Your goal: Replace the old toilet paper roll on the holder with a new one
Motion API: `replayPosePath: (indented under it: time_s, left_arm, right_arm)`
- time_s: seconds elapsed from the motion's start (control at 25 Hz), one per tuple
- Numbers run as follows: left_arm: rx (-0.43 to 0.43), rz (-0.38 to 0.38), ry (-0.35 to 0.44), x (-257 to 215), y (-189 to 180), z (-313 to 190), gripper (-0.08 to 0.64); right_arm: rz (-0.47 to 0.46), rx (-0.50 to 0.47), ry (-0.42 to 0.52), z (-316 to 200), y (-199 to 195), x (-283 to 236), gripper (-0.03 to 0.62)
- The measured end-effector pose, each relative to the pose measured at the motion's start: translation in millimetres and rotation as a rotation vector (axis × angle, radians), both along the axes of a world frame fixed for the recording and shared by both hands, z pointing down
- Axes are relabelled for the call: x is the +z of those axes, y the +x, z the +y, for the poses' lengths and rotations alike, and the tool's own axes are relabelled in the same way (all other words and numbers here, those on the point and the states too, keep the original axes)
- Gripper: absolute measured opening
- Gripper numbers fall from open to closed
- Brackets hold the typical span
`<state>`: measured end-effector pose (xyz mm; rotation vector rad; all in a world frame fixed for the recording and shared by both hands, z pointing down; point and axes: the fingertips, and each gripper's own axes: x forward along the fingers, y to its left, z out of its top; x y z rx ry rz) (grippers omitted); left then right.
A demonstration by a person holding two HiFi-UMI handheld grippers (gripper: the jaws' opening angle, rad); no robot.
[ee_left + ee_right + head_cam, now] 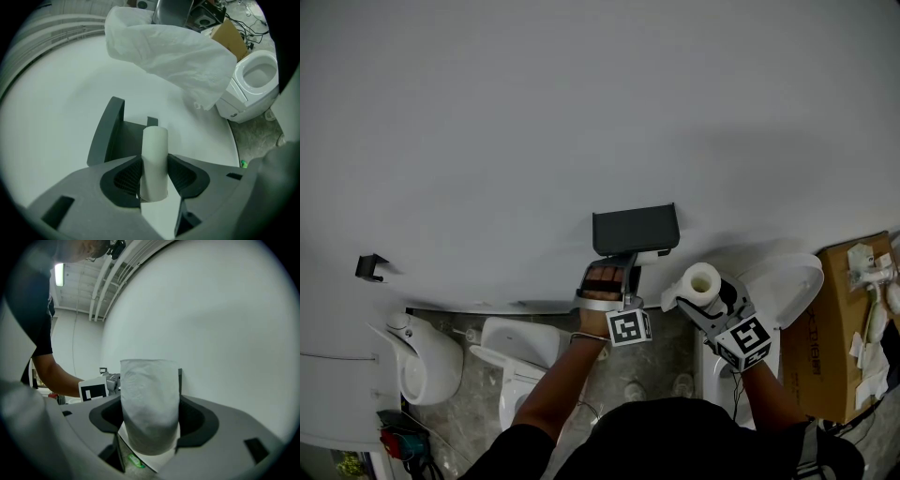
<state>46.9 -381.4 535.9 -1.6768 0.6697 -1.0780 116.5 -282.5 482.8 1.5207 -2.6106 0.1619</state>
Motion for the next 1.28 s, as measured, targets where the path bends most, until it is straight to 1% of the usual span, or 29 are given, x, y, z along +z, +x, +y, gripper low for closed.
replayPosePath:
  time_s: [0.2, 0.4, 0.6, 0.68, 0.76, 0.88, 0.92, 1.04, 1.12, 1.2, 1.28]
  left_arm:
    - [0.010, 0.005, 0.010, 0.8, 13.2, 5.1, 0.172]
    - [0.006, -0.046, 0.027, 6.3, 27.4, 5.5, 0.172]
    - [0.049, 0.008, 0.038, 0.9, 58.6, 12.8, 0.172]
    - [0.071, 0.017, 0.043, -1.3, 71.7, 17.9, 0.172]
    - [0.093, 0.016, 0.042, -0.9, 83.9, 22.8, 0.172]
    - [0.124, -0.018, 0.030, 6.9, 98.7, 29.6, 0.172]
    - [0.133, -0.012, 0.027, 7.1, 103.1, 31.5, 0.172]
    - [0.155, 0.057, 0.029, -2.4, 117.5, 38.0, 0.172]
    - [0.163, 0.091, 0.016, -7.2, 124.7, 43.7, 0.172]
    - [0.166, 0.133, 0.003, -13.2, 127.3, 48.5, 0.172]
    - [0.169, 0.184, 0.001, -23.4, 127.4, 53.4, 0.172]
  right_arm:
    - [0.004, 0.004, 0.004, 1.0, 8.4, 0.9, 0.316]
    - [-0.004, 0.045, 0.002, 6.4, 30.0, 0.9, 0.316]
    - [-0.010, 0.105, -0.009, 13.0, 59.1, 7.9, 0.316]
    - [-0.011, 0.125, -0.009, 18.7, 68.2, 8.0, 0.316]
    - [-0.011, 0.143, -0.007, 24.1, 76.5, 7.1, 0.316]
    - [-0.011, 0.174, -0.005, 30.4, 88.2, 6.2, 0.316]
    - [-0.011, 0.185, -0.006, 32.4, 91.1, 6.0, 0.316]
    - [0.002, 0.210, -0.010, 41.1, 100.4, 6.9, 0.316]
    - [0.029, 0.219, -0.015, 48.5, 109.2, 9.0, 0.316]
    - [0.045, 0.233, -0.022, 54.8, 118.2, 12.5, 0.316]
    - [0.041, 0.250, -0.023, 57.8, 124.3, 12.3, 0.316]
